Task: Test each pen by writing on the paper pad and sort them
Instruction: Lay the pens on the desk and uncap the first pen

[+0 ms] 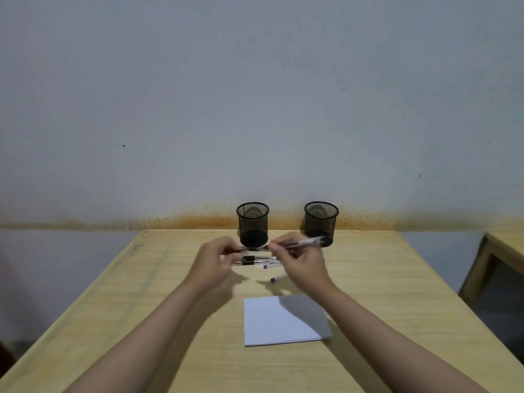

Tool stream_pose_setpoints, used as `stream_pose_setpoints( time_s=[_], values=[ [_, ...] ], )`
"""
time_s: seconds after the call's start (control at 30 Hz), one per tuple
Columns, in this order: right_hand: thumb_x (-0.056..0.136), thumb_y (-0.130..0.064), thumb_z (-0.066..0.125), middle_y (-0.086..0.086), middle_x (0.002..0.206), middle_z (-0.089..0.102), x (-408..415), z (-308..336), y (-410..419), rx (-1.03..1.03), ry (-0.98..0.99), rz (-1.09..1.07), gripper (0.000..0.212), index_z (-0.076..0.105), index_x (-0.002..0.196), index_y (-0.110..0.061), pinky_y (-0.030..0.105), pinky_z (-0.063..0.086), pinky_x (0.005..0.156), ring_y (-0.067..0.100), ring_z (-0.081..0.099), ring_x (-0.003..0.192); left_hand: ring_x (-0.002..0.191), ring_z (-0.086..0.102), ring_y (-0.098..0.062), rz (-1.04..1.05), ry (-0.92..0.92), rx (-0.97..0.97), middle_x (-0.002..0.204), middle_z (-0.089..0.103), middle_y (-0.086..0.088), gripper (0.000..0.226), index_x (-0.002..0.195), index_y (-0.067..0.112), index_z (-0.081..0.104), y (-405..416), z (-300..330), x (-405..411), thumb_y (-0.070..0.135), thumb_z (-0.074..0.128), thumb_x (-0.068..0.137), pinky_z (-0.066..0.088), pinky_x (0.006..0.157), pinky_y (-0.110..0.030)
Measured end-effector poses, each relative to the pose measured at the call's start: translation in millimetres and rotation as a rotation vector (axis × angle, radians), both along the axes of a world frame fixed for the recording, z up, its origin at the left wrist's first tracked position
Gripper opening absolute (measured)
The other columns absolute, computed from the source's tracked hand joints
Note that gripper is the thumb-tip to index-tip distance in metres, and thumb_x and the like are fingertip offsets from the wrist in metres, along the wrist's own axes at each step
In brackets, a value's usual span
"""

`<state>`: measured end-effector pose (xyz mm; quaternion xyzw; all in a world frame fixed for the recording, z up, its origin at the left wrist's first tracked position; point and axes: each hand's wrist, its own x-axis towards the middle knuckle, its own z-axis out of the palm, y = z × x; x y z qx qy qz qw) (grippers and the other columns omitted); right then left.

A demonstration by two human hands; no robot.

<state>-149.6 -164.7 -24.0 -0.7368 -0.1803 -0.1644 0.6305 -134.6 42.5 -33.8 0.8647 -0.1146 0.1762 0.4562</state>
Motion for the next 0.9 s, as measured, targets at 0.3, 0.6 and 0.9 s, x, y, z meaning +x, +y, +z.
stream_pose_setpoints(
  time_s=[0.3,0.6,0.9],
  values=[
    [0.082,-0.007,0.072,0.001,0.071,0.068,-3.4,4.0,-8.5,0.111,0.075,-0.028,0.013,0.067,0.076,-0.018,0.033,0.055,0.069,0.008,0.064,0.065,0.082,0.060,-0.016,0.154,0.210,0.192,0.082,0.064,0.002,0.005,0.084,0.017,0.072,42.2,-45.5,-6.1,0.015,0.068,0.082,0.041,0.069,-0.025],
    [0.083,-0.006,0.071,0.004,0.061,0.062,-10.8,-38.9,11.7,0.147,0.268,-0.049,0.012,0.062,0.076,-0.001,0.025,0.053,0.055,0.010,0.059,0.055,0.095,0.053,-0.017,0.181,0.132,0.302,0.096,0.053,0.000,0.033,0.117,0.010,0.063,30.4,-67.4,-9.9,0.023,0.060,0.087,0.046,0.083,-0.032],
    [0.087,-0.011,0.066,0.012,0.063,0.061,-5.9,-69.9,22.2,0.132,0.435,-0.075,0.015,0.058,0.082,0.001,0.033,0.053,0.058,0.018,0.058,0.054,0.115,0.044,-0.004,-0.066,0.110,0.331,0.119,0.049,0.013,0.051,0.122,0.032,0.055,6.0,-70.8,-70.9,0.057,0.046,0.079,0.038,0.098,-0.029]
  ],
)
